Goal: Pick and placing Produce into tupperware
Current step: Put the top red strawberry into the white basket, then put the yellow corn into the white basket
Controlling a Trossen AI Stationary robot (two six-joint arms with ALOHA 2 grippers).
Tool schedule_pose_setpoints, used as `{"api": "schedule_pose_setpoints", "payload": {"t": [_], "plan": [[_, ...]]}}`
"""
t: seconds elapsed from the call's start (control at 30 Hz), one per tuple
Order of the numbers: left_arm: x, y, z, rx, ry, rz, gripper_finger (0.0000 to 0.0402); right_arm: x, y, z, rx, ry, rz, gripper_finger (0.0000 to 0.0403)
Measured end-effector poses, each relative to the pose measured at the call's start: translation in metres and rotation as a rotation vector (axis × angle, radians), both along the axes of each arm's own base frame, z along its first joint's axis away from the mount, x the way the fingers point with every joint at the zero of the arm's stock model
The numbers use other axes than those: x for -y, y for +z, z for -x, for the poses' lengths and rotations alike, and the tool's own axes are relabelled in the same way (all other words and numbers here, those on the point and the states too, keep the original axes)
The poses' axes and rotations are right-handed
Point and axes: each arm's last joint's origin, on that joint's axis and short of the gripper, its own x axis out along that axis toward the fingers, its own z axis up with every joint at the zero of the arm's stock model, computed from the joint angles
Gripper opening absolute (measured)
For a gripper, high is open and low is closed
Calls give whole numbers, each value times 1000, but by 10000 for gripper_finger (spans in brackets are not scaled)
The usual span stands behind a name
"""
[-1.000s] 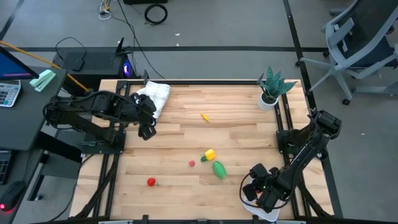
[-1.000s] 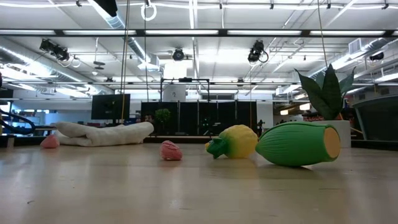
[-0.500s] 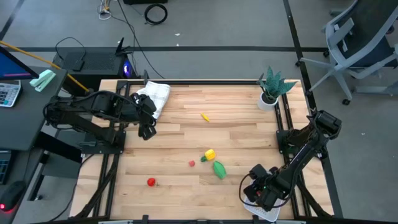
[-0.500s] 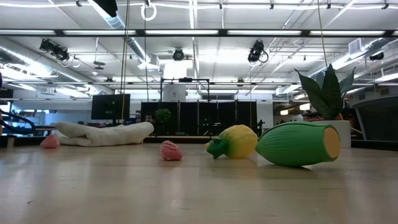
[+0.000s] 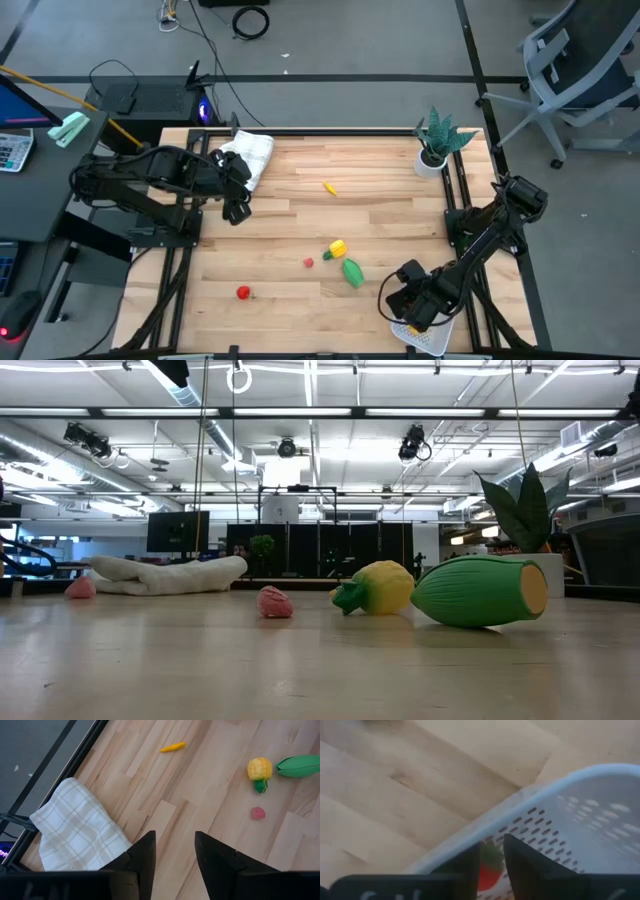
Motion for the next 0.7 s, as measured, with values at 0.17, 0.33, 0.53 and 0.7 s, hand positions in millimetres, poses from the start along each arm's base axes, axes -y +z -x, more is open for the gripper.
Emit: {"api": "schedule_pose_setpoints", "payload": {"t": [0.17, 0.33, 0.53, 0.7], "plan": [[0, 0, 0, 0, 0, 0, 140, 6, 32, -14, 63, -26, -103, 118], [0, 1, -1, 13, 0, 2, 139, 23, 79, -18, 201, 30, -190, 122], [0, 1, -2, 30, 1, 4, 146, 63, 129, -11, 477, 66, -92, 121], [1, 2, -3, 42, 2, 6, 141, 111, 157, -9, 660, 100, 242, 121]]}}
